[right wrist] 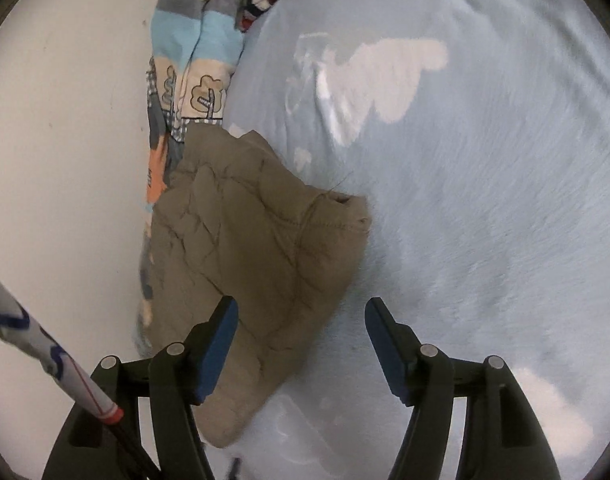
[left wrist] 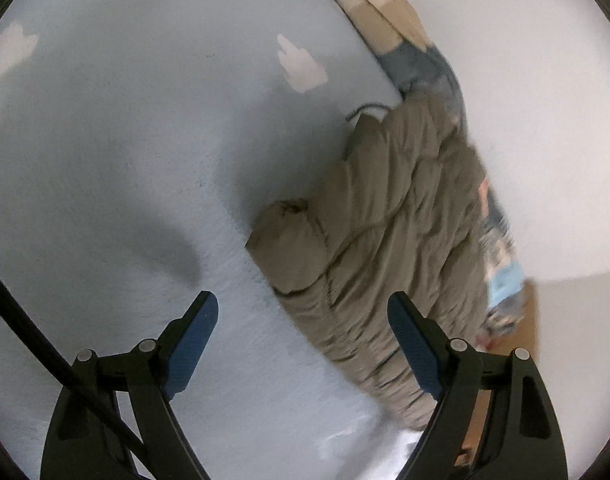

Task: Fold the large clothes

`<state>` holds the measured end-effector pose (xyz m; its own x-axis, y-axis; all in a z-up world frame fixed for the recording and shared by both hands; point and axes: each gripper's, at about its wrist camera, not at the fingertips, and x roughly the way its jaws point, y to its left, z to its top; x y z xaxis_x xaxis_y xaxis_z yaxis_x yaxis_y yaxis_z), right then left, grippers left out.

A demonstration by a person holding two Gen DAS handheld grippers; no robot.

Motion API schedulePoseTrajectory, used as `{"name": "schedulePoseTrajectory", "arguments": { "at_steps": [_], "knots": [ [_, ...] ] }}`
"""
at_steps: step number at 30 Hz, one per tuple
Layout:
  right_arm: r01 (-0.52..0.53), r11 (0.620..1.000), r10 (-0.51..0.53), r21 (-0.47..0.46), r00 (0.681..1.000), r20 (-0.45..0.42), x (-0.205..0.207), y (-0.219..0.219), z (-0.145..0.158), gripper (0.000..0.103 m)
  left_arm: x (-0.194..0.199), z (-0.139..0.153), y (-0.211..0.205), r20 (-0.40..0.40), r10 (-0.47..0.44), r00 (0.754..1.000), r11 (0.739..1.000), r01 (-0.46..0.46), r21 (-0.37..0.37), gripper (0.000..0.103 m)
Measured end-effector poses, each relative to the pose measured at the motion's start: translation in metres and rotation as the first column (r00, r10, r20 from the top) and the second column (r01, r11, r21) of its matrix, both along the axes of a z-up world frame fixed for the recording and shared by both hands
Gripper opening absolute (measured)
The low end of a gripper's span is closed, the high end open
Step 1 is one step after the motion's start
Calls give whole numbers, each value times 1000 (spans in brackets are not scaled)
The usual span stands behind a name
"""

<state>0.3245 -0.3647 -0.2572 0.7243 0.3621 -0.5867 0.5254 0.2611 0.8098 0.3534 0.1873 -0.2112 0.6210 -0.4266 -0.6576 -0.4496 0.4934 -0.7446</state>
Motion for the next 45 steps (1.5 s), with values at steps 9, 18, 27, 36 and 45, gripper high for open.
{"name": "schedulePoseTrajectory", "arguments": {
  "at_steps": [9,18,27,36,45],
  "knots": [
    [53,997,-56,47,996,62,12,3,-19,71,-4,-10,16,32,73,997,995,-71,-69,86],
    [84,995,-88,53,994,68,22,-3,-36,73,6,-21,7,65,65,996,994,-59,-87,86],
    [118,987,-130,113,986,105,32,-11,-53,73,23,-22,3,122,40,992,999,-36,-37,85],
    [-79,950,86,-303,996,9,64,9,-4,38,44,40,-57,70,-209,975,801,130,584,56],
    [-308,399,248,-863,943,-222,87,103,65,32,41,60,-91,53,-300,952,616,151,773,52]
  ]
}}
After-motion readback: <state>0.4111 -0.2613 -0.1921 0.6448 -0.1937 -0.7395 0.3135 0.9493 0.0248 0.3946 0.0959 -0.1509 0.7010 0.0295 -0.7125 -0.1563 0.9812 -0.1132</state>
